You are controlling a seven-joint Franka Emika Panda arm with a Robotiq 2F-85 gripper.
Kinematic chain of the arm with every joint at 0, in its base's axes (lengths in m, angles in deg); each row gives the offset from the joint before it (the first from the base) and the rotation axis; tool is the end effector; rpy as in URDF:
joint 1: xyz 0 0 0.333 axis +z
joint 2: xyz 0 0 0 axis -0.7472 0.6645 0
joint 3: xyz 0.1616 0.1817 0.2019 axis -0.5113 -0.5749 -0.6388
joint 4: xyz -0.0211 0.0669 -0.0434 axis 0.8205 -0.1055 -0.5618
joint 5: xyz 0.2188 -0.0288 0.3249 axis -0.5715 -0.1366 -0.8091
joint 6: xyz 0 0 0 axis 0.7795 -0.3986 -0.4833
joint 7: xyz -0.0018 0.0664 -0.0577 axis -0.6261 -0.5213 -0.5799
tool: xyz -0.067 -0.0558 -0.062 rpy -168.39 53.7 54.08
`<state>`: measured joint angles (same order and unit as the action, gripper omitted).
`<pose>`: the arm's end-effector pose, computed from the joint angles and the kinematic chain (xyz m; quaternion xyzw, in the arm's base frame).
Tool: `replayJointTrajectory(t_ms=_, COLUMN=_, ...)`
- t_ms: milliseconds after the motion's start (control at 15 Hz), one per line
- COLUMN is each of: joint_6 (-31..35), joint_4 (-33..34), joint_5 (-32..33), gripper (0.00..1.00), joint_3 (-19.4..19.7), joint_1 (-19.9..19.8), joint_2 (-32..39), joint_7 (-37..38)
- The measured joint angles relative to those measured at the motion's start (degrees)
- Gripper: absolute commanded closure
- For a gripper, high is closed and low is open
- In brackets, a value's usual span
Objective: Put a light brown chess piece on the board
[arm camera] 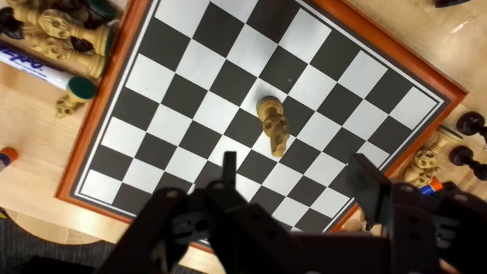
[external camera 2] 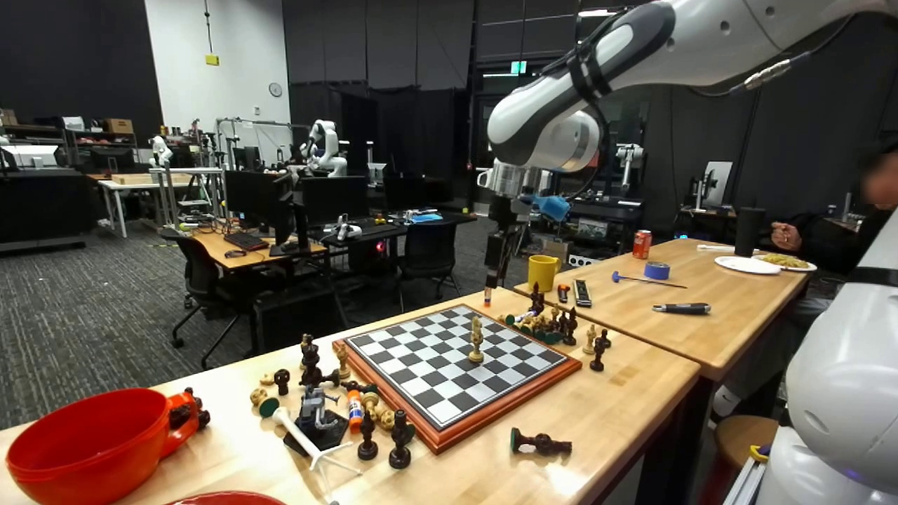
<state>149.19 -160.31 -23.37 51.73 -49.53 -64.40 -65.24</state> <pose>0.4729 -0.0468 0.4468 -0.9674 -0.2447 -0.0541 0.0360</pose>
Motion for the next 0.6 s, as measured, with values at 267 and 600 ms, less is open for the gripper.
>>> replayJointTrajectory(t_ms=267, joint_6=-7.6, joint_4=3.9, joint_5=3.9, gripper=0.00, joint_3=2.4, joint_1=-2.4, joint_2=-5.2, joint_7=4.8)
replayJointTrajectory(t_ms=600, joint_6=-14.6, joint_4=8.7, joint_5=12.8, gripper=0.00, joint_3=3.7, joint_1=-6.0, joint_2=-8.0, joint_7=12.8)
